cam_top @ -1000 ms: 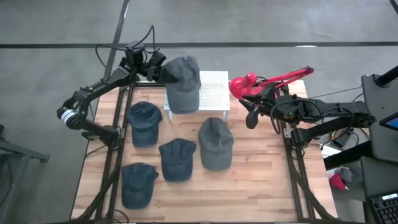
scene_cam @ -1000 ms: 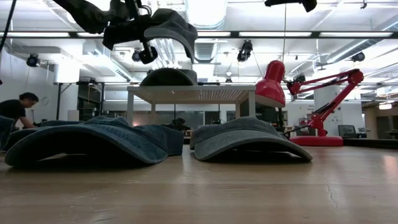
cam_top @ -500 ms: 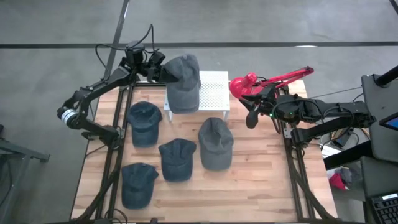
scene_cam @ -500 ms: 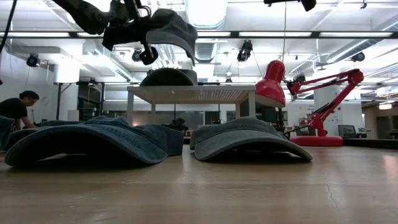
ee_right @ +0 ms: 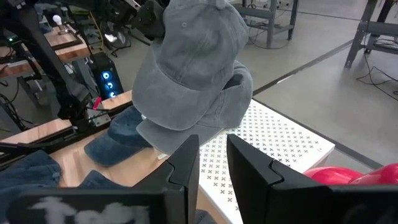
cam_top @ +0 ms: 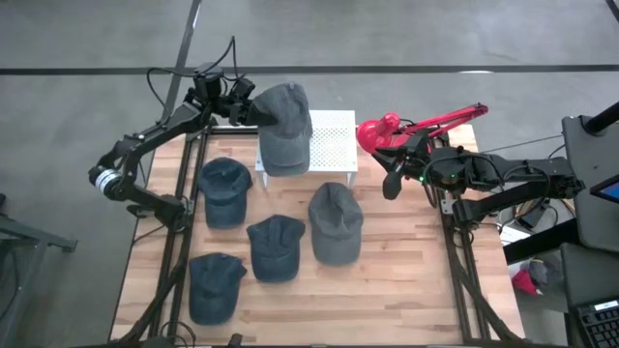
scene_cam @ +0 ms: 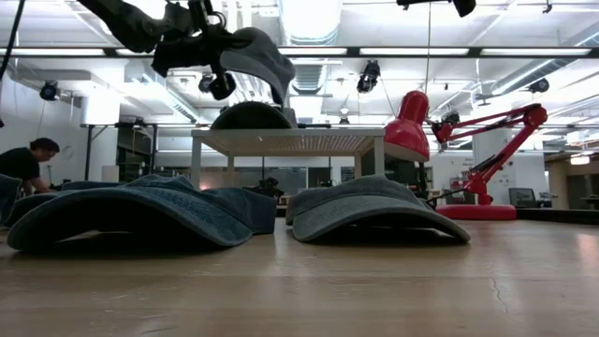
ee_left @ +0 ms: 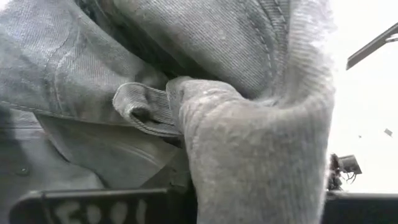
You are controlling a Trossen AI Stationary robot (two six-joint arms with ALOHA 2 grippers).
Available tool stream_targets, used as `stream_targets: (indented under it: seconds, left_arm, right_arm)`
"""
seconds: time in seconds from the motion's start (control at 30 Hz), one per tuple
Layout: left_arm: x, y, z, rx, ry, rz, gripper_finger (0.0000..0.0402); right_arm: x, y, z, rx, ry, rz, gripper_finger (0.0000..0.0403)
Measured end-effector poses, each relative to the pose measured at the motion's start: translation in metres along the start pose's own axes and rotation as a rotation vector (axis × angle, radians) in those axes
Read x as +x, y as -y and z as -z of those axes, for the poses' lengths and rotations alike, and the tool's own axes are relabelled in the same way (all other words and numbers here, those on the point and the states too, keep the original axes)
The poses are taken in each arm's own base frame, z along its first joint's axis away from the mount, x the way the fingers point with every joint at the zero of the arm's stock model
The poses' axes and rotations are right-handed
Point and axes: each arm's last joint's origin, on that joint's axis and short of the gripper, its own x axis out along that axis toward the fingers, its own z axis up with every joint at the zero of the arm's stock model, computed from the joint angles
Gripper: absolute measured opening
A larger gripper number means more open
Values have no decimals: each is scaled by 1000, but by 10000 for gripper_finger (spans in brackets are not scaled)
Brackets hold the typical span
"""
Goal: Pick & Place hat
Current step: Stack the bottom gray cap on the gray cap on the shelf
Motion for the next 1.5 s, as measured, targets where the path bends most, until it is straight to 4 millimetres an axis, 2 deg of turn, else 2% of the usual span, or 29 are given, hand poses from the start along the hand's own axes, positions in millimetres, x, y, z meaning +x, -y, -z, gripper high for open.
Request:
stream_targets:
  seconds: [0.3,0.63,0.83,0.93,1.07,1.2,1.5]
  left_arm:
    - [-4,-1,0,-72,-9,9,91]
    - [-4,-1,0,-74,-8,9,92]
    - [-4,-1,0,-74,-8,9,91]
    - [-4,-1,0,-74,-8,9,91]
    - [-4,0,0,-72,-8,10,91]
    - [-4,1,0,-72,-8,10,91]
    - [-5,2,0,-69,-7,11,91]
  right_arm:
    - [0,0,0,0,0,0,91]
    - [5,-5,-3,16,38,-11,73]
    - [31,-22,-7,-139,104,-9,75]
    - [50,-22,-8,-178,89,44,73]
    - [77,-13,-12,-165,62,124,69]
    - [98,-4,-24,-146,29,58,76]
    - [142,17,-46,-172,-145,-15,136]
